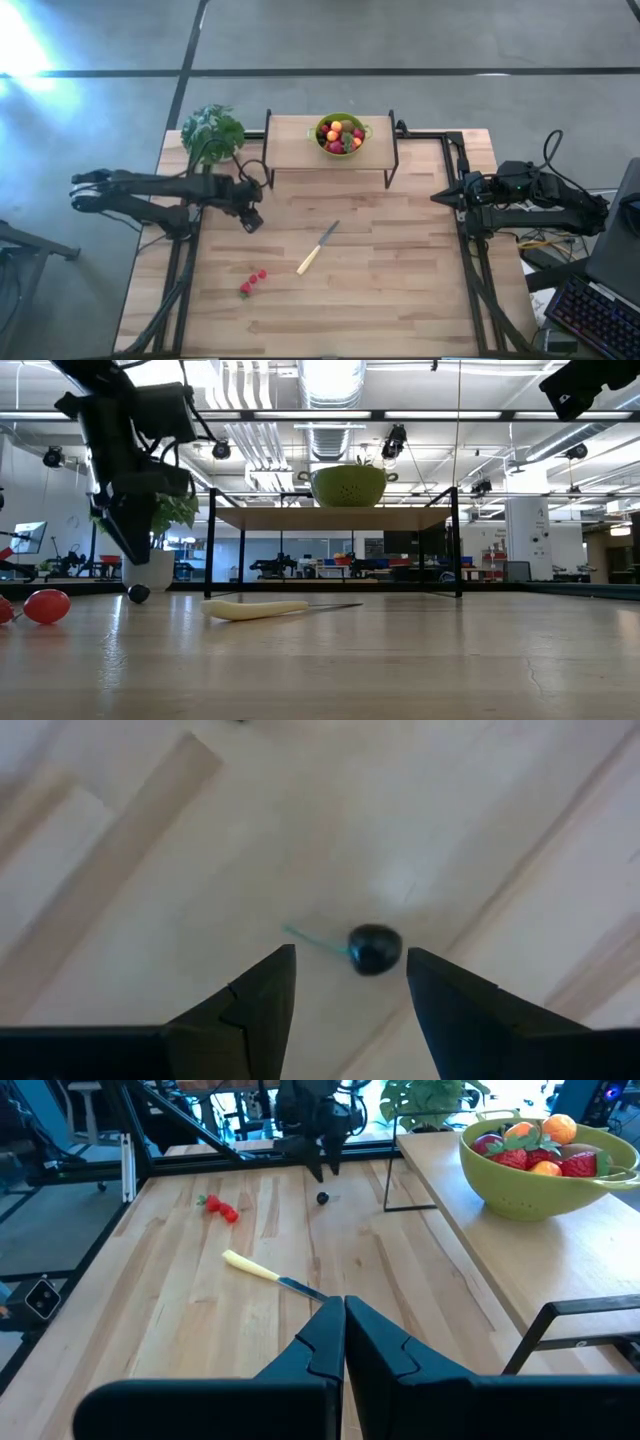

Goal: Pick & Place Fruit
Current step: Put the black cherry into the strainer bowl

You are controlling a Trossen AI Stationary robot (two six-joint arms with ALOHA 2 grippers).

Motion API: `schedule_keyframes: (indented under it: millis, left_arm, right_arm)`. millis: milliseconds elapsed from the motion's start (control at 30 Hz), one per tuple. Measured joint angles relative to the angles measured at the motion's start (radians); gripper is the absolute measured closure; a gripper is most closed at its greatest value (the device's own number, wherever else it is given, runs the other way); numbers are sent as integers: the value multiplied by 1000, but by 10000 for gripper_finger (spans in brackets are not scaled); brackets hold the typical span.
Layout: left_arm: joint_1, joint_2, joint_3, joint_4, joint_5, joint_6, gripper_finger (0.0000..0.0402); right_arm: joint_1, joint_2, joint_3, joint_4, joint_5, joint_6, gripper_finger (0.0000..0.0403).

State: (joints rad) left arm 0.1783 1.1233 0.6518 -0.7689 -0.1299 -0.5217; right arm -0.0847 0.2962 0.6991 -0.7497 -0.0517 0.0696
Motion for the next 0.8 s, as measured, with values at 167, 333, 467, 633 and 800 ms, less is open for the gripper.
schedule_keyframes:
  millis: [167,333,467,633,800]
  left_arm:
    - [0,0,-36,21,9,-41,204]
    - [0,0,-56,65,12,-54,204]
    - [0,0,-78,109,27,-56,204]
    - [0,0,-104,127,38,-63,204]
    - [0,0,-130,182,38,-68,204]
  right_arm:
    - [0,0,0,0,0,0,394]
    - [0,0,0,0,0,0,394]
    - [0,0,0,0,0,0,394]
    - [0,0,0,0,0,0,394]
    - [0,0,0,0,0,0,394]
